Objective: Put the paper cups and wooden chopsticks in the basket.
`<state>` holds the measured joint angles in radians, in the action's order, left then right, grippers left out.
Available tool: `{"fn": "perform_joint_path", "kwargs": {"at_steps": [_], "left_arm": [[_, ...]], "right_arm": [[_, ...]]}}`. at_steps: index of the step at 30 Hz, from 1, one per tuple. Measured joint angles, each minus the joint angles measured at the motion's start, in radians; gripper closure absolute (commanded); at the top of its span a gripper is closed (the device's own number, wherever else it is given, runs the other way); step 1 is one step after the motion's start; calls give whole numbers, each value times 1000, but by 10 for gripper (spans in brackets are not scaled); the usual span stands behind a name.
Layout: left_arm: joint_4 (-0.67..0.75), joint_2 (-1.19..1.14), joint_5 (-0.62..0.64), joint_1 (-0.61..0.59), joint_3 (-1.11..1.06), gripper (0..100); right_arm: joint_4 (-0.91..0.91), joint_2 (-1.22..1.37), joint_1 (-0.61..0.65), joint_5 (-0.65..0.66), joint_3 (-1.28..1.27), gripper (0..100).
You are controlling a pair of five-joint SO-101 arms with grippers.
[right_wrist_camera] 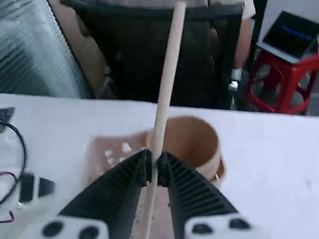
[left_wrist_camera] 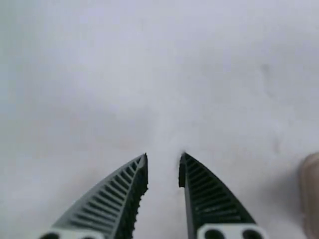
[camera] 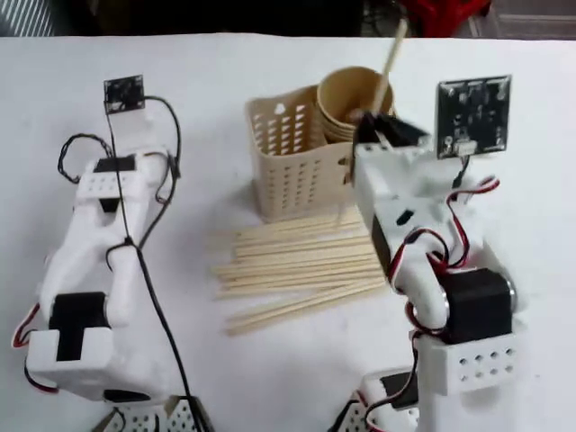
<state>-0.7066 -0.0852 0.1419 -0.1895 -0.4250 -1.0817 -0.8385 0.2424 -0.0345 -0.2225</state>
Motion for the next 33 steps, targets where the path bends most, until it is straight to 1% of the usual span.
{"fn": "perform_joint_path", "kwargs": {"at_steps": [3, 6, 9, 13, 16, 19, 22, 25, 27, 30, 33], "left_arm": [[23, 0, 0, -11, 0, 872], [37, 0, 0, -14, 0, 872], [38, 0, 0, -14, 0, 872], [38, 0, 0, -14, 0, 872], [38, 0, 0, -14, 0, 872], [38, 0, 0, -14, 0, 872], [38, 0, 0, -14, 0, 872], [38, 0, 0, -14, 0, 872], [38, 0, 0, -14, 0, 872], [38, 0, 0, -14, 0, 872], [38, 0, 0, -14, 0, 872]], "right_arm": [[11, 89, 51, -9, 163, 981], [98, 207, 80, -9, 296, 978], [216, 333, 101, -9, 354, 981], [265, 482, 112, 18, 361, 981], [322, 531, 115, 35, 308, 981], [443, 525, 120, 46, 192, 981], [583, 485, 137, 115, 15, 981], [683, 404, 183, 186, -172, 970], [718, 361, 209, 209, -258, 926], [726, 347, 216, 216, -281, 867], [695, 345, 221, 216, -284, 856]]}}
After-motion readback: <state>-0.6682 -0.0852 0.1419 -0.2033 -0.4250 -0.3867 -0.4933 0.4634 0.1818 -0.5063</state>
